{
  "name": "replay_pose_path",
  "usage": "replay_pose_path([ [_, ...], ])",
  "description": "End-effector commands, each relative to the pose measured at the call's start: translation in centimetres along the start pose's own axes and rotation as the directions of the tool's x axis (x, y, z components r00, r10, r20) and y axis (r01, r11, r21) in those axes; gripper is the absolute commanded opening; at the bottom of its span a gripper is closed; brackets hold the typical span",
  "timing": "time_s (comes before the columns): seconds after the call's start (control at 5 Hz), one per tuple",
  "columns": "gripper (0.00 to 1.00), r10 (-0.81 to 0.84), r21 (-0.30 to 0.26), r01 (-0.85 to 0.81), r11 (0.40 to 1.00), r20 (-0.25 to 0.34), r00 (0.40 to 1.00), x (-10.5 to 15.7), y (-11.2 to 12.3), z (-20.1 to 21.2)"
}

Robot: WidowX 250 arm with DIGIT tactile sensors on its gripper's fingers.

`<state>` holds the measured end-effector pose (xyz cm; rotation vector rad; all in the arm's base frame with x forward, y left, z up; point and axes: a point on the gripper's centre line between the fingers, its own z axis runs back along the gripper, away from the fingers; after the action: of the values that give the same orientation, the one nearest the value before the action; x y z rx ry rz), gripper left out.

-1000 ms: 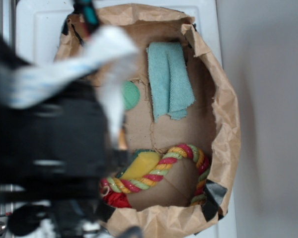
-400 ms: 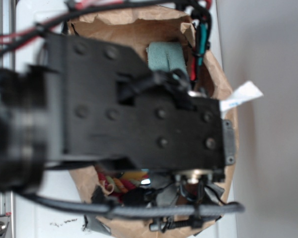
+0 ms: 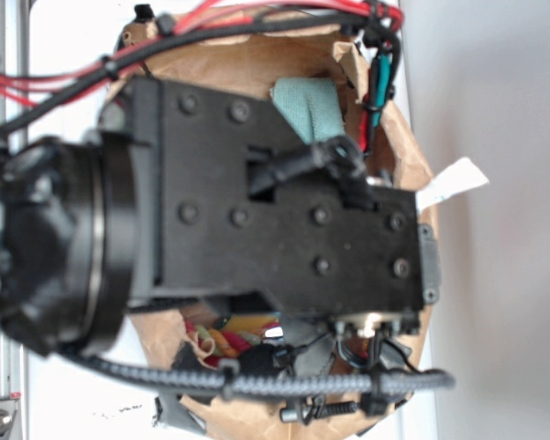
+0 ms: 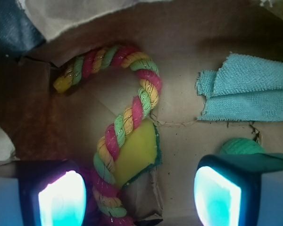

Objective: Grab the multicolored rope.

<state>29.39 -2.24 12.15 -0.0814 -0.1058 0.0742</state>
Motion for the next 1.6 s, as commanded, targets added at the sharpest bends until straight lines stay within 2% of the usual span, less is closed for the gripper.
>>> replay_pose_path([
  [0.0,1.00,0.007,0.004,-0.007,1.000,0.064,0.998,1.0,-0.1,1.7],
  [0.2,1.00,0.000,0.054,-0.008,0.999,0.131,0.991,0.8,0.8,-1.5],
  [0.4,1.00,0.057,0.070,-0.066,0.995,0.132,0.990,1.9,3.3,-3.1],
  [0.6,1.00,0.069,0.041,-0.074,0.996,0.105,0.992,2.3,3.8,-3.7],
  [0.8,1.00,0.006,0.008,-0.007,1.000,0.081,0.997,2.0,2.0,-4.9],
  [1.0,1.00,-0.012,-0.002,0.012,1.000,0.070,0.997,1.9,0.8,-5.5],
  [1.2,1.00,0.018,-0.039,-0.016,0.999,0.037,0.999,2.1,0.1,-4.9],
  [1.4,1.00,0.061,-0.020,-0.061,0.998,0.028,0.998,2.3,0.0,-3.6],
])
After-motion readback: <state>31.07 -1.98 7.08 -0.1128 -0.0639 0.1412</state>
